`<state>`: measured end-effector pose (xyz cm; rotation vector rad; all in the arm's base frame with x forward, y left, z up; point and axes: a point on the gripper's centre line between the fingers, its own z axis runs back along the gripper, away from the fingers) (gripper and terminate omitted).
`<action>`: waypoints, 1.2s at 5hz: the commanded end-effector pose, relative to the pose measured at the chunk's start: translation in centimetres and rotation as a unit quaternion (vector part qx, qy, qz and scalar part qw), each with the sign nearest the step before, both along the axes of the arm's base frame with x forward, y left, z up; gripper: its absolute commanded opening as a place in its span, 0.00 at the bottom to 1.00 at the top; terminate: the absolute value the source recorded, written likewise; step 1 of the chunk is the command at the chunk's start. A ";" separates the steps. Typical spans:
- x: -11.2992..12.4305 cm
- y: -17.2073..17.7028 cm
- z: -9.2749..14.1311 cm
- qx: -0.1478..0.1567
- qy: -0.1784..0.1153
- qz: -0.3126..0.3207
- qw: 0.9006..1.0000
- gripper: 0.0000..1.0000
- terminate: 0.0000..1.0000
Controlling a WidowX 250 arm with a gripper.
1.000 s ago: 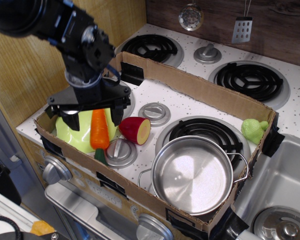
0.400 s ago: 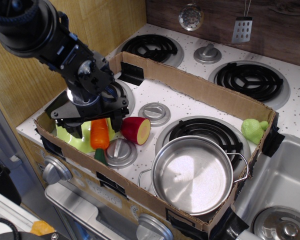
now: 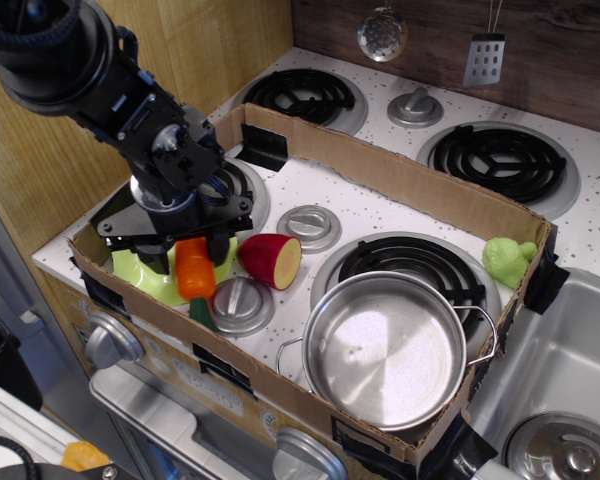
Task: Take carrot off plate
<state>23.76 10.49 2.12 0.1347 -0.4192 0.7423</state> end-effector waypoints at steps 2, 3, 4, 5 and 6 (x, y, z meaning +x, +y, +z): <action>0.4 -0.5 1.7 -0.012 -0.022 0.007 1.000 0.00 0.00; 0.4 -0.6 1.7 -0.014 -0.017 0.003 1.000 0.00 0.00; 1.2 -1.1 4.1 -0.016 0.000 -0.001 1.000 0.00 0.00; 2.8 -2.4 6.8 -0.018 0.020 -0.007 1.000 0.00 0.00; 3.5 -4.3 8.9 -0.020 0.042 -0.004 0.999 0.00 0.00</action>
